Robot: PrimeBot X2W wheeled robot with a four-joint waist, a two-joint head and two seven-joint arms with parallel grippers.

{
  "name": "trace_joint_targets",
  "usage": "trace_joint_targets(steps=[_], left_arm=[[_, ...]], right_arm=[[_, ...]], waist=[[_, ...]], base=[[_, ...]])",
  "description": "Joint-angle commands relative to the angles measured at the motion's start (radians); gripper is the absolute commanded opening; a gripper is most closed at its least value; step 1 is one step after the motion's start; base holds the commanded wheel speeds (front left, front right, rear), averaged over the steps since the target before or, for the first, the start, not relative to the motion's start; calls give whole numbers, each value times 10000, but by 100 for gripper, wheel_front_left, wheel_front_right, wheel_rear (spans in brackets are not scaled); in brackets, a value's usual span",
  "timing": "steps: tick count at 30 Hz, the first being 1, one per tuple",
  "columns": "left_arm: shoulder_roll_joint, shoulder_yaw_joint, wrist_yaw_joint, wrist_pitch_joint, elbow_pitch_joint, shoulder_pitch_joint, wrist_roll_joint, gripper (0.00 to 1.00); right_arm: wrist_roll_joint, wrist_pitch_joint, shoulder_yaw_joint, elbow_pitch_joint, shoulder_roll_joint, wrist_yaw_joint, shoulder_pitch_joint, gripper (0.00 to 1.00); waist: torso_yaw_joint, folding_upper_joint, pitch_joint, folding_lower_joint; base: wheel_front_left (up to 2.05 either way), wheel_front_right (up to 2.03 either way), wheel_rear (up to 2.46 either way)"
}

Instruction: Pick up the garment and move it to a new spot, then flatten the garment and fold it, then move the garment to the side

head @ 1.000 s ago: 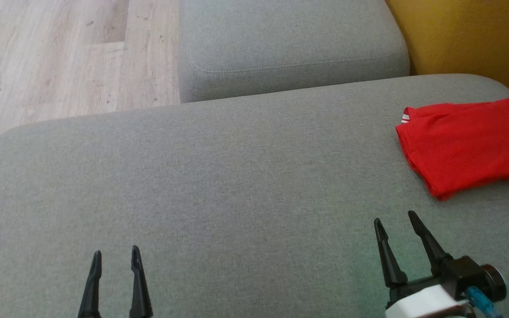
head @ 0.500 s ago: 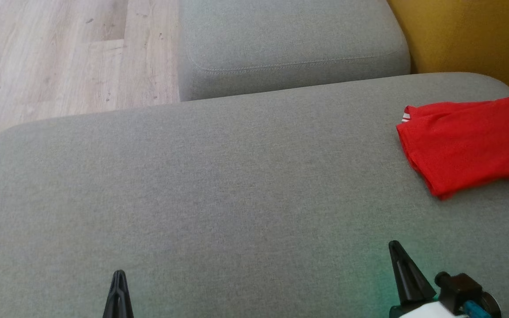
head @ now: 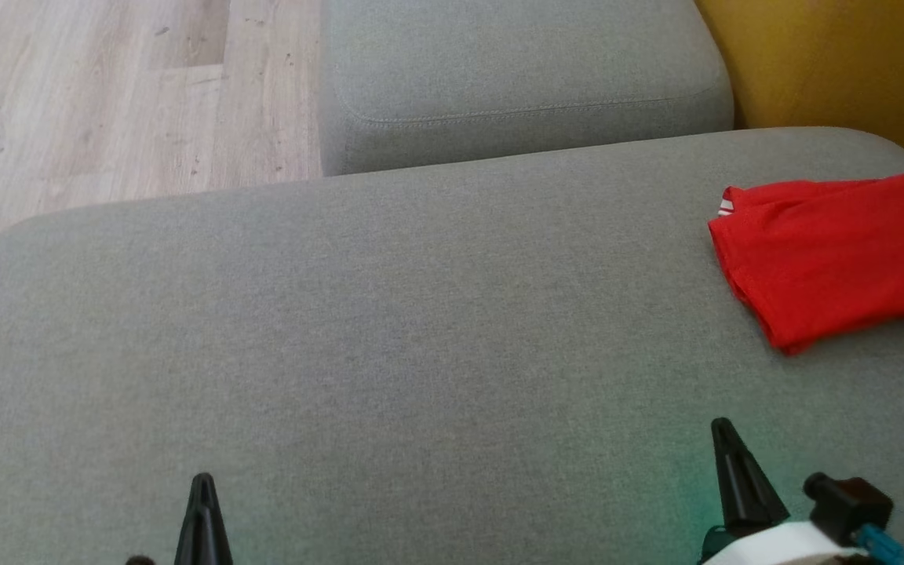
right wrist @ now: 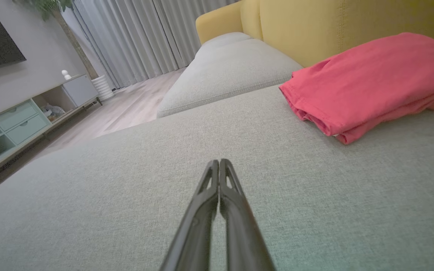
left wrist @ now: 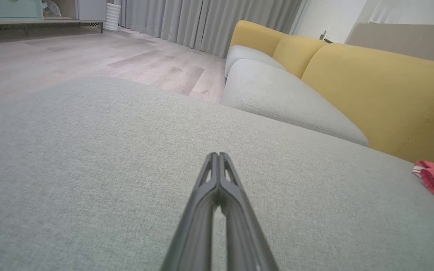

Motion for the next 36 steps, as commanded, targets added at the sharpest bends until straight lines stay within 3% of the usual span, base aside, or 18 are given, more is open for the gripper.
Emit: trace_joint_targets(steps=[1,36], left_arm=[[120,176,-76,49,-220,-433,-342,0],[234,665,-724,907,220,-1441,-4383,0]], right_arm=[[400,57,-38,-317,-136,-1,-534,0],[4846,905,-482,-343,-263,-3,-1165,0]], waist=[[9,-1,7,-1],[162,-1,162,-1]], base=[[0,0,0],[0,0,0]])
